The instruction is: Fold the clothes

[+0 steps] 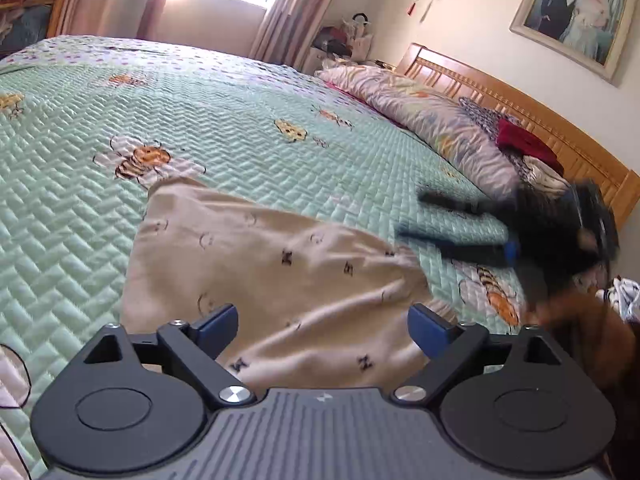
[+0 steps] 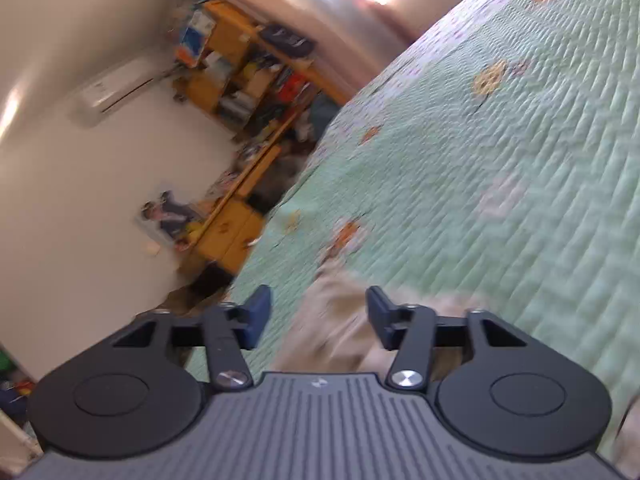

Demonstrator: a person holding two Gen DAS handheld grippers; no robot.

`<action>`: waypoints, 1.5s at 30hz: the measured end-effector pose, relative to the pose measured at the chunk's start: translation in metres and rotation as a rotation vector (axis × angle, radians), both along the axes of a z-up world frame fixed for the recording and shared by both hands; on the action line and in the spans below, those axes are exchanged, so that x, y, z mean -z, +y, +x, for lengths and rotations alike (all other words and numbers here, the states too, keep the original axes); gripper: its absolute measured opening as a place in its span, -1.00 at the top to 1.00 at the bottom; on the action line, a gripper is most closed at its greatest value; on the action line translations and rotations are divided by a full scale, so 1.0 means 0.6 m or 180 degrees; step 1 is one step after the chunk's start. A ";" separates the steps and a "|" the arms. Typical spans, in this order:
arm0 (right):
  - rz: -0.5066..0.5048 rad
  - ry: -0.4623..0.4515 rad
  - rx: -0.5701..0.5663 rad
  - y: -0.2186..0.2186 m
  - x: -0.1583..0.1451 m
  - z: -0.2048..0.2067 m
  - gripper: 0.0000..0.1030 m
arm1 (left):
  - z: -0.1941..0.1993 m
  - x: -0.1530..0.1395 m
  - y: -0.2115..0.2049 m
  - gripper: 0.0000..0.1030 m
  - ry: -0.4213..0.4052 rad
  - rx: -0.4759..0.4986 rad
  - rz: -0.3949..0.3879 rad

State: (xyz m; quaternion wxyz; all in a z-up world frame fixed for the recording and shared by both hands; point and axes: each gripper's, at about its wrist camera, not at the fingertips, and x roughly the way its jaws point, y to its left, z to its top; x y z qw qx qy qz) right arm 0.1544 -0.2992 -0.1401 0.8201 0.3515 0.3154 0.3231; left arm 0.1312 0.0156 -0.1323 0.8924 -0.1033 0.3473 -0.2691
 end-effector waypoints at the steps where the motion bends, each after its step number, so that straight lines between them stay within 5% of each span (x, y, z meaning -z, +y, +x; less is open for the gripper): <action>1: -0.0012 0.0091 0.0047 -0.003 0.017 -0.007 -0.18 | 0.003 -0.003 -0.003 -0.84 0.0052 -0.0060 0.0020; 3: 0.0079 0.0246 0.0190 -0.015 0.054 -0.018 0.13 | 0.005 -0.008 0.000 -0.85 0.0190 -0.0215 0.0027; 4: 0.0159 0.0289 0.0257 -0.022 0.060 -0.024 0.13 | 0.004 -0.011 0.004 -0.86 0.0246 -0.0299 0.0018; 10: 0.0162 -0.0119 0.0262 -0.006 -0.005 -0.065 -0.21 | -0.012 -0.036 0.022 -0.95 0.0236 -0.0499 -0.0093; 14: 0.0328 -0.0045 0.0097 0.010 0.015 -0.073 -0.26 | 0.002 -0.022 -0.002 -0.98 0.0218 -0.0436 0.0308; 15: 0.0312 0.0118 0.0164 0.004 0.035 -0.069 -0.22 | 0.014 -0.010 -0.008 -0.98 0.0365 -0.0491 0.0470; 16: 0.0296 0.0282 0.0230 -0.001 0.055 -0.066 0.19 | 0.023 -0.001 -0.010 -0.93 0.0506 -0.0558 0.0588; 18: 0.0342 0.0523 0.0345 -0.013 0.080 -0.066 0.32 | 0.030 0.006 -0.012 -0.93 0.0633 -0.0645 0.0712; 20: 0.0240 0.0433 0.0320 -0.010 0.054 -0.075 0.15 | 0.024 -0.003 -0.011 -0.96 0.0600 -0.0665 0.0674; 22: 0.0118 0.0312 0.0267 -0.002 0.026 -0.082 -0.41 | 0.020 -0.015 -0.014 -0.96 0.0576 -0.0688 0.0667; 24: 0.0054 0.0249 0.0260 0.010 0.004 -0.091 -0.53 | 0.013 -0.030 -0.021 -0.97 0.0487 -0.0714 0.0737; 36: -0.0784 0.0366 0.0715 0.057 -0.070 -0.122 -0.57 | -0.040 -0.132 -0.036 -0.98 -0.0037 -0.0863 0.1217; 41: -0.1241 0.0688 0.0936 0.083 -0.085 -0.106 -0.57 | -0.054 -0.159 -0.029 -0.98 -0.0112 -0.0953 0.1288; 45: -0.1361 0.0572 0.1032 0.093 -0.097 -0.117 -0.57 | -0.058 -0.169 -0.023 -0.98 -0.0080 -0.1020 0.1393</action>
